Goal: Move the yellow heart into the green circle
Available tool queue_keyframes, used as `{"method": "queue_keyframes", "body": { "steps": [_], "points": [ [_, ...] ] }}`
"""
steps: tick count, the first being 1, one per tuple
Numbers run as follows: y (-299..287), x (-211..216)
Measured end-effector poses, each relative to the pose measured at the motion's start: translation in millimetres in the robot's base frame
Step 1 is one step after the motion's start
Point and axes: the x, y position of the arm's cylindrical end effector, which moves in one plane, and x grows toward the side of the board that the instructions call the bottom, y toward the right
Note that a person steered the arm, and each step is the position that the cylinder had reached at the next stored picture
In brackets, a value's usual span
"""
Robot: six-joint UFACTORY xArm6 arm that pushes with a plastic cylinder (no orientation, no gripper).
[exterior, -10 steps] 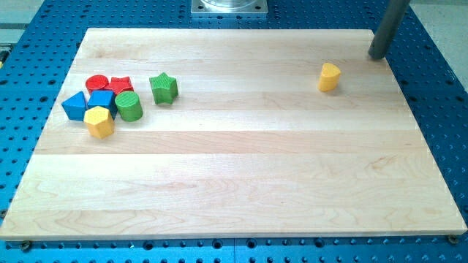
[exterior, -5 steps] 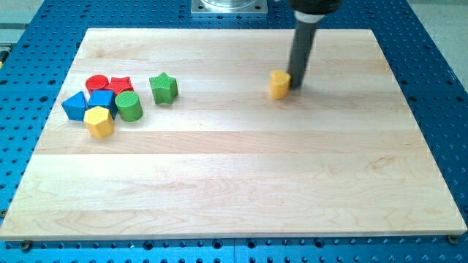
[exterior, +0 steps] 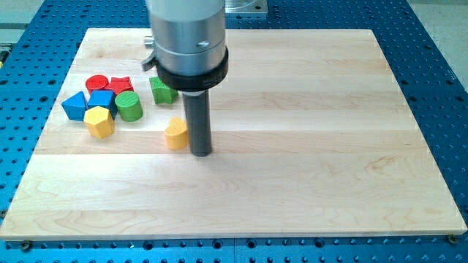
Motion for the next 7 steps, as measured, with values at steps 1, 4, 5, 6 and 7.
{"method": "queue_keyframes", "body": {
  "steps": [1,4,5,6,7],
  "points": [
    [-34,0],
    [7,8],
    [-32,-30],
    [-91,-48],
    [-80,-38]
  ]
}}
